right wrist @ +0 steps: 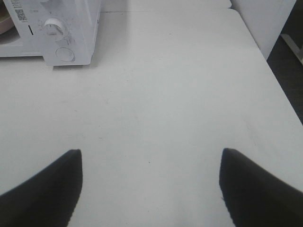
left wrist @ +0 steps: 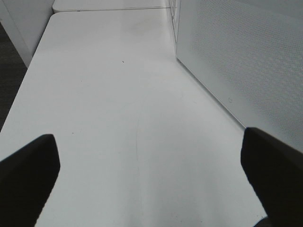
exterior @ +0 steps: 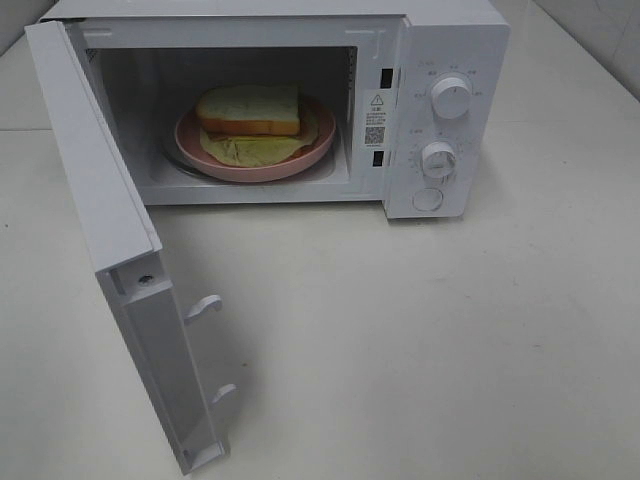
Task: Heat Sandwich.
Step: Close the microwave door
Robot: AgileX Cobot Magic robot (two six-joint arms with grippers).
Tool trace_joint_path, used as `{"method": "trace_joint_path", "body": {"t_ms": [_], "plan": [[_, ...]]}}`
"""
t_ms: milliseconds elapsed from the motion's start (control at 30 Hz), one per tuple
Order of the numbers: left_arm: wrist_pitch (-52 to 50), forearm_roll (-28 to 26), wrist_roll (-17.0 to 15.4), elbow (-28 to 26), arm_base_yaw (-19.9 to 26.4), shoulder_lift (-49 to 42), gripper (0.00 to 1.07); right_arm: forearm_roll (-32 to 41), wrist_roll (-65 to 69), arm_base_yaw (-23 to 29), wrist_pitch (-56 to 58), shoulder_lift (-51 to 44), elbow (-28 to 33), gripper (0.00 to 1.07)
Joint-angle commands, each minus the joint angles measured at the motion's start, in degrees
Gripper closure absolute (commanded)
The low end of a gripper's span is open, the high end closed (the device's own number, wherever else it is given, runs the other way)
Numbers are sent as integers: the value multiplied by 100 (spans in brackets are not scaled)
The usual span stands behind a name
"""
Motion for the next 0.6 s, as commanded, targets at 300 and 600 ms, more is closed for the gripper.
{"method": "trace_joint_path", "body": {"t_ms": [300, 600], "plan": [[-6, -34, -6, 11, 0, -46, 4, 235, -264, -178, -57, -172, 29, 31], [-6, -34, -6, 11, 0, -46, 4, 235, -264, -178, -57, -166, 29, 31]]}}
